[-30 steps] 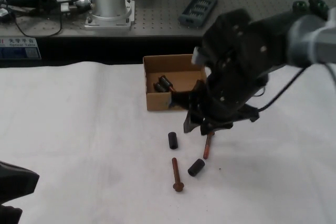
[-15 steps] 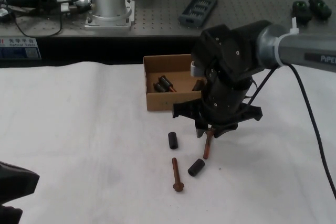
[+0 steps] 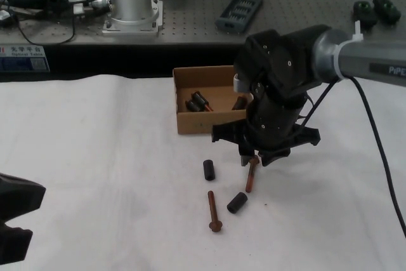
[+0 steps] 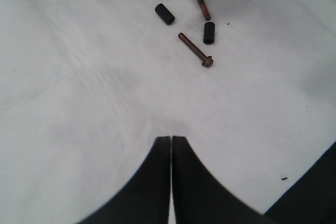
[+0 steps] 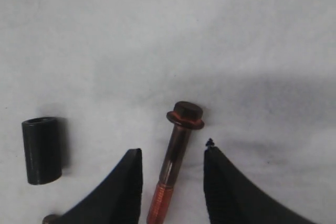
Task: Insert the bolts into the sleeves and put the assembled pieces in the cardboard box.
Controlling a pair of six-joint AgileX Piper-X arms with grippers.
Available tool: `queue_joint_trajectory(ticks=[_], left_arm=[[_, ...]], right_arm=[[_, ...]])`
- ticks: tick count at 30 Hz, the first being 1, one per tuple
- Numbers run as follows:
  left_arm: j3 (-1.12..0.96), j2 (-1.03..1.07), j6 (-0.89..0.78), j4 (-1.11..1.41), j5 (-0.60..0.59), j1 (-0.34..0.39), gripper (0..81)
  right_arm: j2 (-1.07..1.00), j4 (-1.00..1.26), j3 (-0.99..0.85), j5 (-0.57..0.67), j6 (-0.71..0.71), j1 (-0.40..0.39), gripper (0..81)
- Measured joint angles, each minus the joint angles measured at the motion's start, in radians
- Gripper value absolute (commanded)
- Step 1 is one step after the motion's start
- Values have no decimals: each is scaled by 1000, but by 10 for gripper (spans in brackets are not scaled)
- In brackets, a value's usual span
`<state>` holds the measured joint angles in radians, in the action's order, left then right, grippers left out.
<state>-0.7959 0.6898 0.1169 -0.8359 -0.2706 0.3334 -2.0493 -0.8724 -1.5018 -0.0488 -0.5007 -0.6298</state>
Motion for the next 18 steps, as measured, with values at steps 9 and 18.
queue_joint_trajectory(ticks=[9, 18], left_arm=[[0, 0, 0, 0, 13, 0, 6], [0, 0, 0, 0, 28, 0, 6]], right_arm=[[-33, 13, -1, 0, 0, 0, 292], [-35, 51, -1, 0, -18, 0, 292]])
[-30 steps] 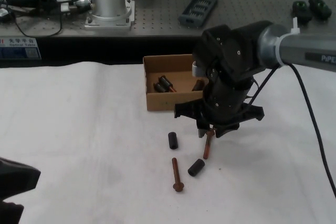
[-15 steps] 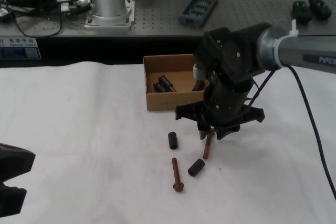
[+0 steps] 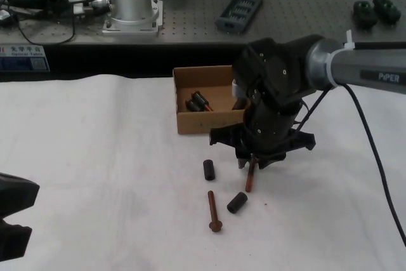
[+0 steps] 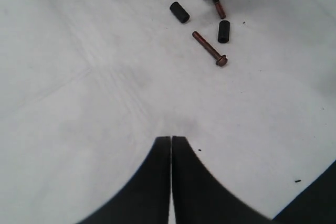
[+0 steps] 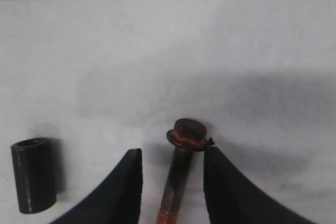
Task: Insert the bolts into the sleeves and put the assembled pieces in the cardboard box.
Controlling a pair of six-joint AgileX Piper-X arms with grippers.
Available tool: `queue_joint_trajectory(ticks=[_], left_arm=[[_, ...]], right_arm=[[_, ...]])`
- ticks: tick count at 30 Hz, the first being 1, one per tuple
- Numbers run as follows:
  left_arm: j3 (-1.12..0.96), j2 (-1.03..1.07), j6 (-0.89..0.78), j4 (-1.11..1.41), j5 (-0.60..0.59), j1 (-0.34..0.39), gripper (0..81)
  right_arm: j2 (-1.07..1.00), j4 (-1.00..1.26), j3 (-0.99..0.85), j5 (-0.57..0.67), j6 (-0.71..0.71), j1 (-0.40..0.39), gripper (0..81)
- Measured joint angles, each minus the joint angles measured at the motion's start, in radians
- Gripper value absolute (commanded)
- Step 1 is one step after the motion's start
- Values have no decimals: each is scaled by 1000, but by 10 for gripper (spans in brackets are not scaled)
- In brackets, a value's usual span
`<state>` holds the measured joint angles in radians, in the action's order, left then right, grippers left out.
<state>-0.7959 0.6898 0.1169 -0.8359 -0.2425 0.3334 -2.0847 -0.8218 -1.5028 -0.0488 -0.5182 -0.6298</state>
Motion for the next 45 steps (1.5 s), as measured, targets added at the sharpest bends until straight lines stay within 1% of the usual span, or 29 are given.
queue_joint_trajectory(ticks=[10, 11, 14, 19, 20, 24, 27, 33, 36, 39, 41, 42, 43, 45], left_arm=[[0, 0, 0, 0, 0, 0, 6], [0, 0, 0, 0, 0, 0, 6], [0, 0, 0, 0, 6, 0, 6], [0, 0, 0, 0, 23, 0, 6], [0, 0, 0, 0, 27, 0, 6], [0, 0, 0, 0, 30, 0, 6], [0, 0, 0, 0, 30, 0, 6], [0, 0, 0, 0, 30, 0, 6], [0, 0, 0, 0, 30, 0, 6], [0, 3, 0, 8, 30, 0, 6], [0, 15, 0, 33, -2, 0, 6], [0, 24, 0, 52, -22, 0, 6], [0, 35, 0, 68, -45, 0, 6], [0, 78, 0, 122, -76, 0, 6]], right_arm=[[-26, -22, -7, 13, -24, 0, 291], [-26, -29, -7, 13, -24, 0, 281], [-26, -40, -7, 13, -24, 0, 199], [-26, -60, -9, 31, -26, 5, 1], [-26, -61, -9, 37, -26, 4, 31], [-26, -66, -9, 49, -19, 4, 28], [-26, -84, -15, 75, 12, 4, 28], [1, -160, -19, 93, 138, 4, 28], [49, -171, -19, 93, 167, 4, 28], [101, -216, -19, 77, 260, 4, 28], [126, -226, -19, 65, 284, 6, 28], [152, -236, -19, 49, 302, 5, 28], [216, -277, -19, 17, 354, 12, 28], [256, -295, -12, 4, 377, 17, 28]])
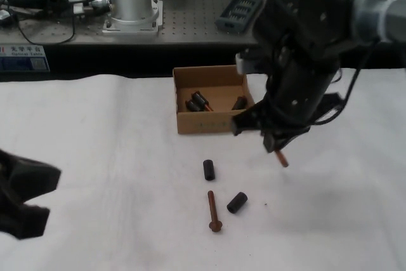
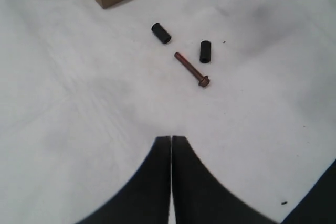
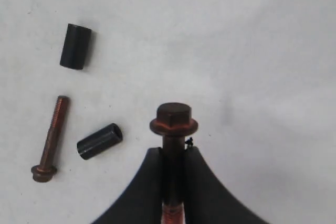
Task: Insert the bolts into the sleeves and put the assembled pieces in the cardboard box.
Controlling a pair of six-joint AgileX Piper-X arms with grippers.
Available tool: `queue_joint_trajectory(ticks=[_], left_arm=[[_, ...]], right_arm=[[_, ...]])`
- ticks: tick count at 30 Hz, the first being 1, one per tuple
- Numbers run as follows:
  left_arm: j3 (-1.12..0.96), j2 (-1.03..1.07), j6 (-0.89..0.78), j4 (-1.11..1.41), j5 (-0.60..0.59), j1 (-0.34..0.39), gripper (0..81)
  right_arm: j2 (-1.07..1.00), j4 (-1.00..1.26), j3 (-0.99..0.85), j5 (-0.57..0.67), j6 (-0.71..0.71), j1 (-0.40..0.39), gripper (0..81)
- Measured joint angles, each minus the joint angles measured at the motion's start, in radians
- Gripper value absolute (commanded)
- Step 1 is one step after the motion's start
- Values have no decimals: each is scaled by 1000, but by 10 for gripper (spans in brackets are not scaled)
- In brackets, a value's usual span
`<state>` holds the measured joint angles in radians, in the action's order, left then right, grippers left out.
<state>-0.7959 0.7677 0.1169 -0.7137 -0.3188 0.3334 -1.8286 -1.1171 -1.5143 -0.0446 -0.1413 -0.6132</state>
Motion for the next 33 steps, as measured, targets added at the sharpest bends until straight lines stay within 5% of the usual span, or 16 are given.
queue_joint_trajectory(ticks=[5, 13, 27, 33], left_arm=[[0, 83, -20, 71, -22, 0, 17], [1, 255, -169, 212, -30, 0, 331], [-38, 617, -496, 479, -5, 128, 293], [-235, 894, -623, 505, 88, 210, 293]], right_arm=[[115, -11, 87, -7, 19, 3, 28], [413, -27, 354, -10, 45, 3, 28], [748, -89, 508, -10, 45, 4, 28], [765, -92, 508, -10, 45, 4, 28]])
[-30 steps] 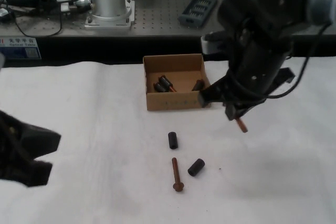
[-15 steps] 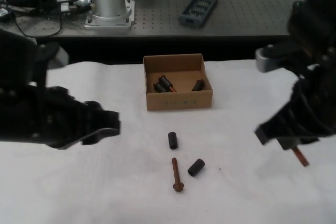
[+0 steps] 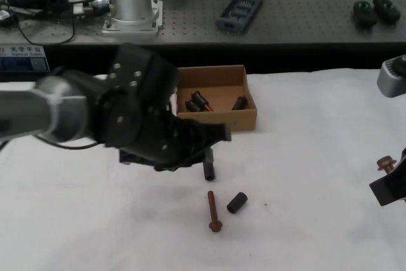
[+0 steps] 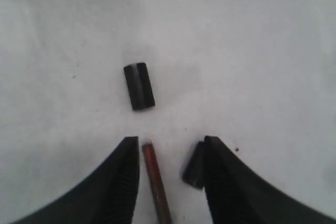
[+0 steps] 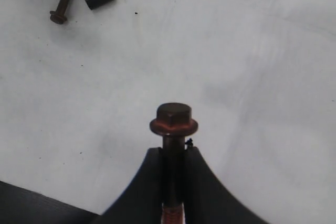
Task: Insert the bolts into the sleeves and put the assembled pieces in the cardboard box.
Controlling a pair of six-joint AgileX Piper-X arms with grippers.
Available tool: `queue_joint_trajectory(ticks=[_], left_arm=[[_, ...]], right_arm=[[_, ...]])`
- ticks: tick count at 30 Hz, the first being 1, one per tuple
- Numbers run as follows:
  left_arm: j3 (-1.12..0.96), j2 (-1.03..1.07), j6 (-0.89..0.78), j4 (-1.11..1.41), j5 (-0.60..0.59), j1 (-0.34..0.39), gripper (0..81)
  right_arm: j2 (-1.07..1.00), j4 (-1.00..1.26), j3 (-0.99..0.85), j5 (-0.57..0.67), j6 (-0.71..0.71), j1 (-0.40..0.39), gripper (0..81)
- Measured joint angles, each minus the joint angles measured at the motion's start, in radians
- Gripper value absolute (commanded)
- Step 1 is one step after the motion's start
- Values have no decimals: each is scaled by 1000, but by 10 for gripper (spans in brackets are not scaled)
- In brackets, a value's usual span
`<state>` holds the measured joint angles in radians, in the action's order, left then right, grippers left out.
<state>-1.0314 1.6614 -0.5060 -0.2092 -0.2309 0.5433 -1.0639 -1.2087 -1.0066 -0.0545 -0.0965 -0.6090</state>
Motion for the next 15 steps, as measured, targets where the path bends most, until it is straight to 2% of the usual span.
queue_joint_trajectory(ticks=[8, 15], left_arm=[[-226, 247, -142, -10, 41, 8, 293], [-358, 355, -149, -143, 78, 8, 293]], right_arm=[[0, 0, 0, 0, 0, 0, 28], [0, 0, 0, 0, 18, 0, 28]])
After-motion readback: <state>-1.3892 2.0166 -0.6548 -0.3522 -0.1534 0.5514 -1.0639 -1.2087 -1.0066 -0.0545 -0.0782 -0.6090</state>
